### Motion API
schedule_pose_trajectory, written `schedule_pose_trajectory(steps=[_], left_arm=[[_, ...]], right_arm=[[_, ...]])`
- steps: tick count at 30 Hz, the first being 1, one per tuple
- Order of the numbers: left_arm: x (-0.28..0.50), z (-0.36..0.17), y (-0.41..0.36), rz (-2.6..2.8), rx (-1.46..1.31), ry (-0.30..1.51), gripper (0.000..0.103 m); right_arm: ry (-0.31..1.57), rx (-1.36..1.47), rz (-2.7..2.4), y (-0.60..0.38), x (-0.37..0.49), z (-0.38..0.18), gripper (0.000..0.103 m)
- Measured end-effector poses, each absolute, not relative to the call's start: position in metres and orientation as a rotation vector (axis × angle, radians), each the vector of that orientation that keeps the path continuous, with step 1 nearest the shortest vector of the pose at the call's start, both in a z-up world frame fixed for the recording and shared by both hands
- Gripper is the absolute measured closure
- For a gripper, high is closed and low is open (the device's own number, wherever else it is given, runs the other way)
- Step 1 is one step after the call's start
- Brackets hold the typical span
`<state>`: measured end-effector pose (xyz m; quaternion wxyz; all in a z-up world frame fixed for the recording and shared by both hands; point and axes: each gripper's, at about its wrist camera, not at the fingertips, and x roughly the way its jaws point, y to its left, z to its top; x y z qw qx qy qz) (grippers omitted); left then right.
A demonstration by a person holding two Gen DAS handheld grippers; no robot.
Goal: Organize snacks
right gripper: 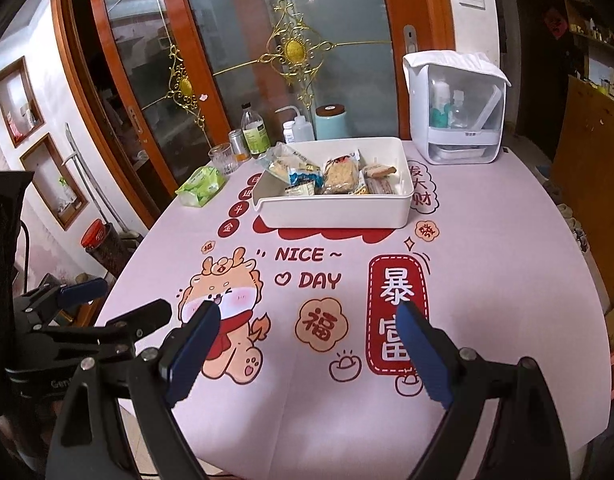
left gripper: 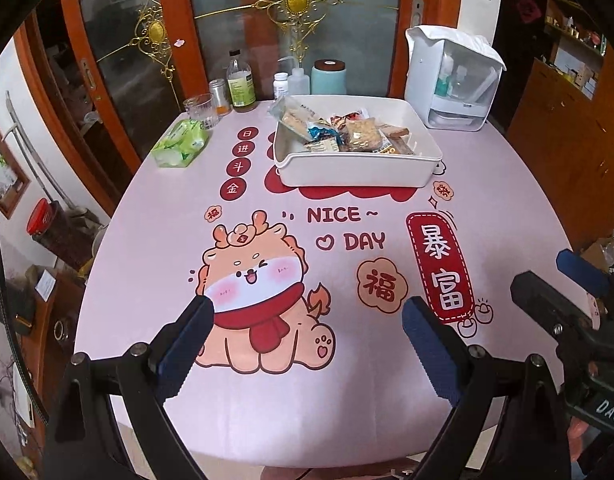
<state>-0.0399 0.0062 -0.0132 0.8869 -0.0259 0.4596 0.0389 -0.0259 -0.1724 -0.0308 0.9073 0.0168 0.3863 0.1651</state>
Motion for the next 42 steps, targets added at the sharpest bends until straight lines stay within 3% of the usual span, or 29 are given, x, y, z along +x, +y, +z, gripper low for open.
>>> schedule_pose_trajectory(steps=[42], left_arm=[[-0.052, -0.007, 0.000, 0.081, -0.046, 0.927, 0.008]], right_arm=[[0.791, 0.043, 0.343, -0.171, -0.035, -0.032, 0.013]])
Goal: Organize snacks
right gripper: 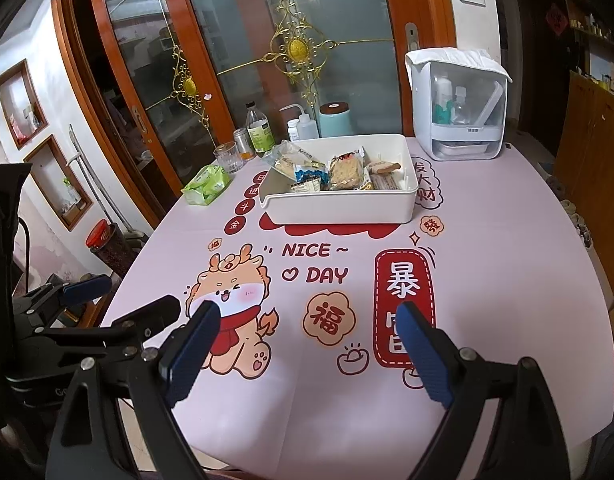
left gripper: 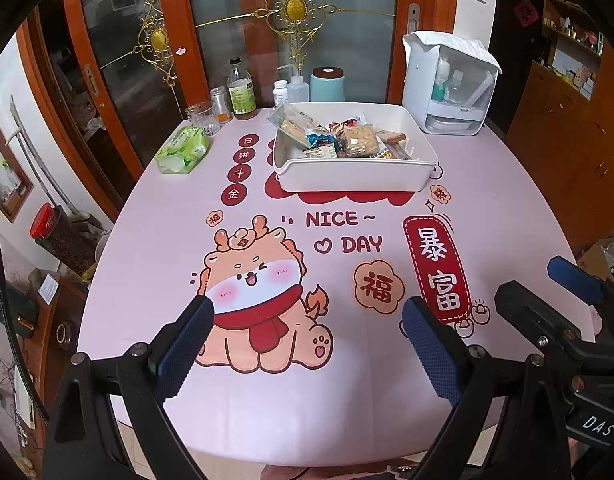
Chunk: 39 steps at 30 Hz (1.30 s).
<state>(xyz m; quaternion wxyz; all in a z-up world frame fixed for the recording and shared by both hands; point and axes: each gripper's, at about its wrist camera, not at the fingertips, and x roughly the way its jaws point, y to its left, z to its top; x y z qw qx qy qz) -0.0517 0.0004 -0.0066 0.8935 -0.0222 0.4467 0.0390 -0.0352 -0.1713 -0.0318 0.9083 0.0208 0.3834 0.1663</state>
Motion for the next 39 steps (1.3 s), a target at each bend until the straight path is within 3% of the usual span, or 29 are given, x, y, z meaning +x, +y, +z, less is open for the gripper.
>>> schedule_pose_trajectory(steps=[39], left_arm=[[-0.054, -0.014, 0.013, 0.077, -0.049, 0.950, 0.008]], right_arm=[[0.815, 0.061, 0.333, -0.158, -0.044, -0.043, 0.013]])
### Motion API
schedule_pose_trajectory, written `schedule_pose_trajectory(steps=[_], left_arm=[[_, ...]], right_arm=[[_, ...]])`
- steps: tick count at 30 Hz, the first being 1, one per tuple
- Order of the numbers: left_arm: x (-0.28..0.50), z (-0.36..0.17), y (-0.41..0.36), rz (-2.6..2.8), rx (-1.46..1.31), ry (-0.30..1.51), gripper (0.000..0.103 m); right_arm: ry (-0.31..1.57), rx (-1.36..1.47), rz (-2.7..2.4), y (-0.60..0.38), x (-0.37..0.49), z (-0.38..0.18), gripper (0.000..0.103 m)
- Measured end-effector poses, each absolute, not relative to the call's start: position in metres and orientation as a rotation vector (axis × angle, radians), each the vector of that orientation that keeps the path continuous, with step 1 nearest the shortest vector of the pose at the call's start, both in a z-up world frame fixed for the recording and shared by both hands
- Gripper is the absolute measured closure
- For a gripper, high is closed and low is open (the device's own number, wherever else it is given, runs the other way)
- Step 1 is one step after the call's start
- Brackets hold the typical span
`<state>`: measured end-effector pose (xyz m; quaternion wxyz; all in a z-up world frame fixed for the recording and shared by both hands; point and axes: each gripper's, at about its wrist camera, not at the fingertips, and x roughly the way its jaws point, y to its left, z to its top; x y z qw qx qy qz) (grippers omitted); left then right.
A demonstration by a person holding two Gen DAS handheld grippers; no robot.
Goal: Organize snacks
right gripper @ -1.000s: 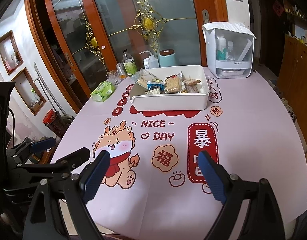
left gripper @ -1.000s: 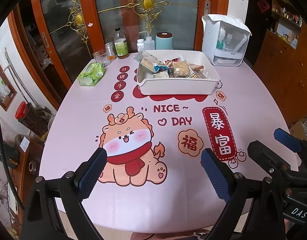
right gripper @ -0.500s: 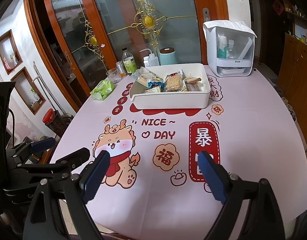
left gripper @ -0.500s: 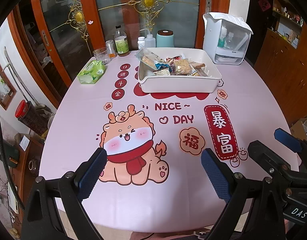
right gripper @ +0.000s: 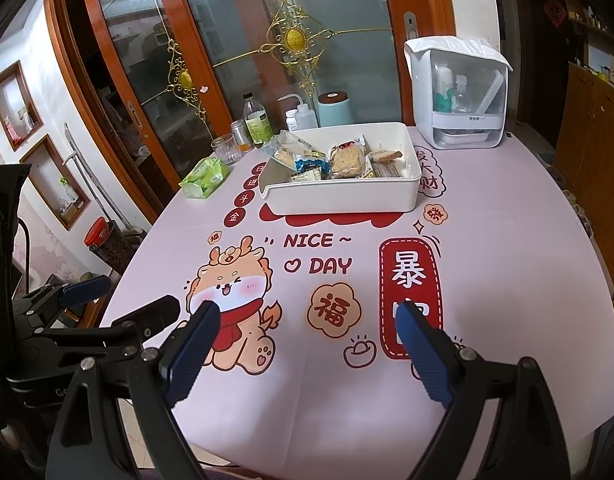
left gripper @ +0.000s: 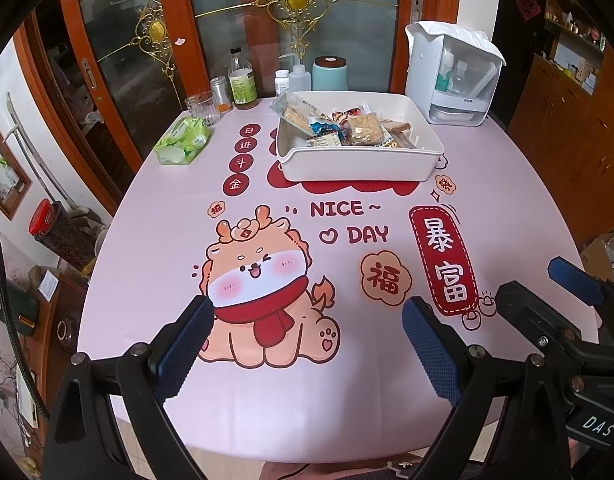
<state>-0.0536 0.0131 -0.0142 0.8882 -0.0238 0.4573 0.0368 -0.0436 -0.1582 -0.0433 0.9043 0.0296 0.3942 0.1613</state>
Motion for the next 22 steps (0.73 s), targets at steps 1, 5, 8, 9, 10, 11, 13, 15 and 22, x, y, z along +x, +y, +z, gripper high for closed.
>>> schedule_pose_trajectory(steps=[1, 5, 8, 9, 10, 11, 13, 15, 22], left_arm=[[-0.0547, -0.0146, 0.0139, 0.076, -0.047, 0.950, 0.008], [-0.0539, -0.0148, 0.0129, 0.078, -0.048, 0.950, 0.008], [-0.0538, -0.0147, 0.0125, 0.078, -0.048, 0.951, 0.008], [-0.0538, -0.0148, 0.0126, 0.078, -0.049, 0.951, 0.008], [-0.0538, -0.0150, 0.0127, 0.078, -0.050, 0.953, 0.008], [-0.0538, -0.0149, 0.0122, 0.079, -0.051, 0.953, 0.008], [-0.0540, -0.0147, 0.0122, 0.079, -0.050, 0.953, 0.008], [-0.0539, -0.0146, 0.0122, 0.080, -0.049, 0.952, 0.008], [-0.0553, -0.0157, 0.0148, 0.078, -0.047, 0.953, 0.008]], right_arm=[[0.814, 0.061, 0.334, -0.1584, -0.0436, -0.0433, 0.013], [0.817, 0.063, 0.336, -0.1591, -0.0427, -0.0433, 0.013], [0.817, 0.063, 0.336, -0.1592, -0.0425, -0.0431, 0.013], [0.818, 0.062, 0.336, -0.1609, -0.0399, -0.0421, 0.013], [0.818, 0.062, 0.336, -0.1601, -0.0412, -0.0426, 0.013], [0.817, 0.061, 0.336, -0.1609, -0.0398, -0.0421, 0.013], [0.817, 0.062, 0.338, -0.1592, -0.0426, -0.0432, 0.013], [0.818, 0.064, 0.335, -0.1596, -0.0410, -0.0422, 0.013], [0.819, 0.065, 0.334, -0.1569, -0.0437, -0.0431, 0.013]])
